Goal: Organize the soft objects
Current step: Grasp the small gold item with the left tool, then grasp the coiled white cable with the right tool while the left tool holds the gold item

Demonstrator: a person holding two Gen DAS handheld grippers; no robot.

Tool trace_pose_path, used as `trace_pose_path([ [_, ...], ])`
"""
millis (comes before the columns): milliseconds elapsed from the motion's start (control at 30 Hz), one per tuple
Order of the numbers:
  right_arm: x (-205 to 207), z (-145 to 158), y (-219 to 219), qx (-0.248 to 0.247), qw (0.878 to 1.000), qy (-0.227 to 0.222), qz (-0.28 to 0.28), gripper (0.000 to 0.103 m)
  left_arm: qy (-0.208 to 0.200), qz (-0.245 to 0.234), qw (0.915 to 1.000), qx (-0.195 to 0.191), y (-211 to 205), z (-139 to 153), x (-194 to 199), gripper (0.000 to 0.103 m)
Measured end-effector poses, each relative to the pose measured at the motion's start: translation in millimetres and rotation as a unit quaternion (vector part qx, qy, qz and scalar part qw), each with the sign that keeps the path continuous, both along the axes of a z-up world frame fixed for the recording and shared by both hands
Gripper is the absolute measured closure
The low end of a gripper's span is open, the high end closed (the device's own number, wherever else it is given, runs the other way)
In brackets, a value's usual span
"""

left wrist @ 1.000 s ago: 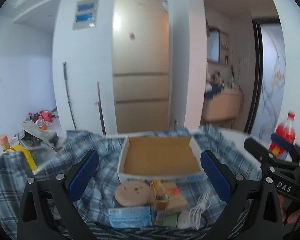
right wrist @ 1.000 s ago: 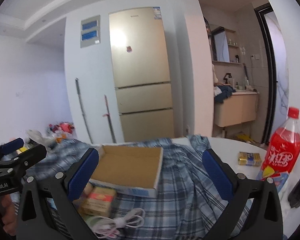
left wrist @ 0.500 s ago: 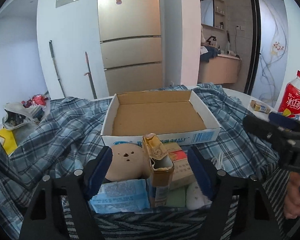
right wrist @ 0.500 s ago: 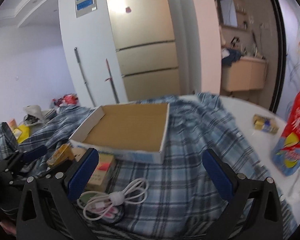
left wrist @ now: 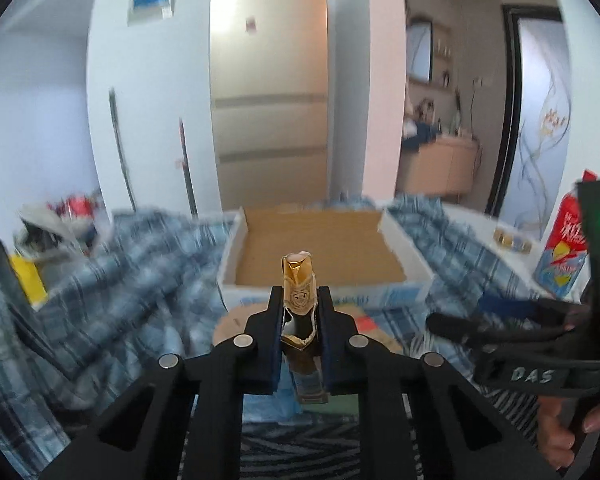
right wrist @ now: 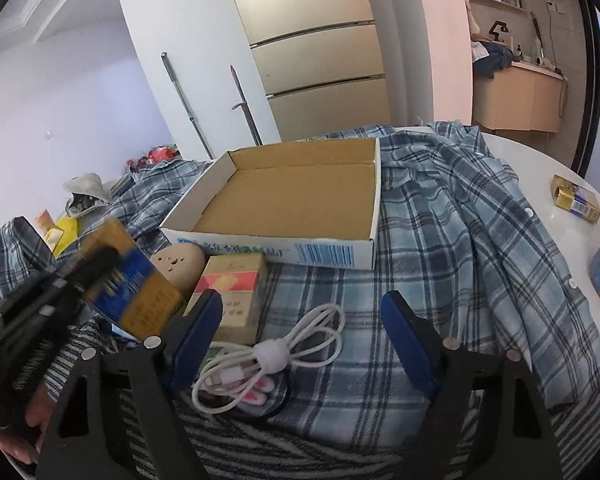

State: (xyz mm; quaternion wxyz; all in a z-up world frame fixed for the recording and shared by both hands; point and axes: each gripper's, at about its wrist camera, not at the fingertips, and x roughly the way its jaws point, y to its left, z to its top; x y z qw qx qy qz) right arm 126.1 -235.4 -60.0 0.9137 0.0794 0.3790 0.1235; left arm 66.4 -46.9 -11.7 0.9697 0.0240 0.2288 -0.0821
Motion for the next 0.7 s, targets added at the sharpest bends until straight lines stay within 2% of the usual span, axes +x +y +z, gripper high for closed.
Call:
trace_pose_path([
  [67, 0.4, -3.4, 3.9, 0.013, 1.000, 0.014, 0.024, 0.024, -0.048, 0.000, 0.9988, -0.001, 4.4, 7.2, -14.1, 0.087],
  [100, 2.1, -6.3, 5.8, 0.019, 0.999, 0.028, 0.036, 0.030, -0.067, 0.001, 0.9978, -0.004, 6.4, 8.9, -19.5, 0.087],
  [167, 5.8, -12.9, 8.5, 0.028, 0.997, 0.053, 0.049, 0.036, -0.079, 0.000, 0.9968, -0.011, 7.5, 10.4, -24.4, 0.087],
  [233, 9.5, -19.5, 9.3, 0.037, 0.995, 0.073, 0.053, 0.040, -0.075, -0.007, 0.9971, -0.012, 7.3, 11.0, -23.1, 0.087],
  [400, 18.1, -32.8, 2.2, 0.078, 0.989, 0.114, 0.046, 0.040, -0.075, -0.005, 0.9970, -0.017, 10.9, 9.8, -25.6, 0.087],
  [467, 20.8, -37.8, 4.8, 0.080, 0.987, 0.131, 0.054, 0.040, -0.077, -0.003, 0.9968, -0.019, 11.3, 10.0, -26.7, 0.087],
  [567, 21.6, -38.8, 10.3, 0.068, 0.988, 0.130, 0.056, 0.041, -0.077, 0.000, 0.9969, -0.017, 10.5, 9.1, -27.0, 0.087],
  [700, 23.1, -39.2, 12.5, 0.074, 0.987, 0.127, 0.062, 0.064, -0.082, -0.002, 0.9966, -0.013, 9.9, 8.4, -29.7, 0.087],
])
